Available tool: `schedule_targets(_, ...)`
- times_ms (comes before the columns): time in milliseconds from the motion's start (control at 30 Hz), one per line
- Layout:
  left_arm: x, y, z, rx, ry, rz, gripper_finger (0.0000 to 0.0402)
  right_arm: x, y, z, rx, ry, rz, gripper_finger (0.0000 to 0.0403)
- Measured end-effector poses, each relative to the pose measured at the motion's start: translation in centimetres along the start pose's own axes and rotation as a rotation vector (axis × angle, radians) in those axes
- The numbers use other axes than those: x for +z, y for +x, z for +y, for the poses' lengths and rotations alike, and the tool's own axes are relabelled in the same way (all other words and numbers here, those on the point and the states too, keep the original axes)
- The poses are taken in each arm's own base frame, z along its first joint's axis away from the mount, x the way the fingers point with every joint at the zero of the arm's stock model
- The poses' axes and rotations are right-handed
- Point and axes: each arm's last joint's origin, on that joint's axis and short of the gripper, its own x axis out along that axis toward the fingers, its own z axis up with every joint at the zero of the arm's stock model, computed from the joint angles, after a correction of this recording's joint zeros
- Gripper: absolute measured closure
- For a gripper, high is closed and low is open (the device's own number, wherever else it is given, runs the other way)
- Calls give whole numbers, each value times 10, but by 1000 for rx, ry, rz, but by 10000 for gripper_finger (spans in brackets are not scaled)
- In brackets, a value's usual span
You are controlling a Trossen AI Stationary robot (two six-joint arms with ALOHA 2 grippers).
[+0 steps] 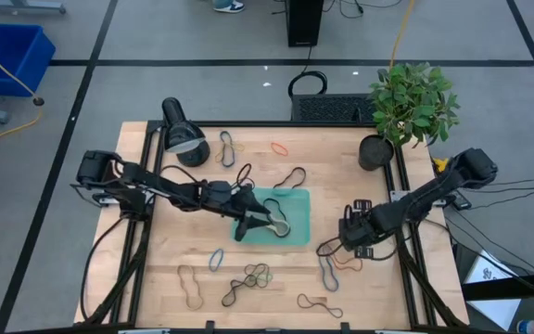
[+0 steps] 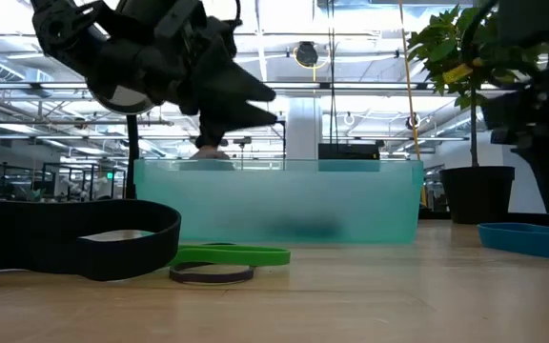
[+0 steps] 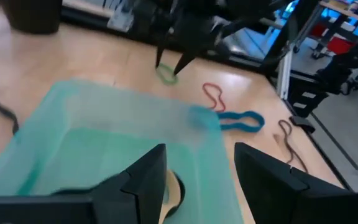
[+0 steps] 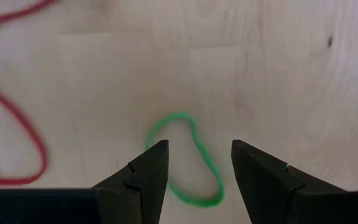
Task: Pick and place rubber bands into bin
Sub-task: Put the green rubber band into the green bin
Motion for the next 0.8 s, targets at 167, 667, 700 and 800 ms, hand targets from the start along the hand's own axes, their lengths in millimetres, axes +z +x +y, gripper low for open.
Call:
schedule_targets(167,15,-10,-8,-22,39,-60,205,5,14,0,-7,-10,34,237)
schedule_targets(667,26,-21,-23,-67,64,-102,199,-17,43,-18,89,38,115,336)
schedule_targets(700,25,-21,-23,-66,62,-91,199,-18,44,-18,90,39,115,345)
schedule_targets(800,23,-21,-23,-64,49,-75,197,-18,44,-18,92,39,113,375)
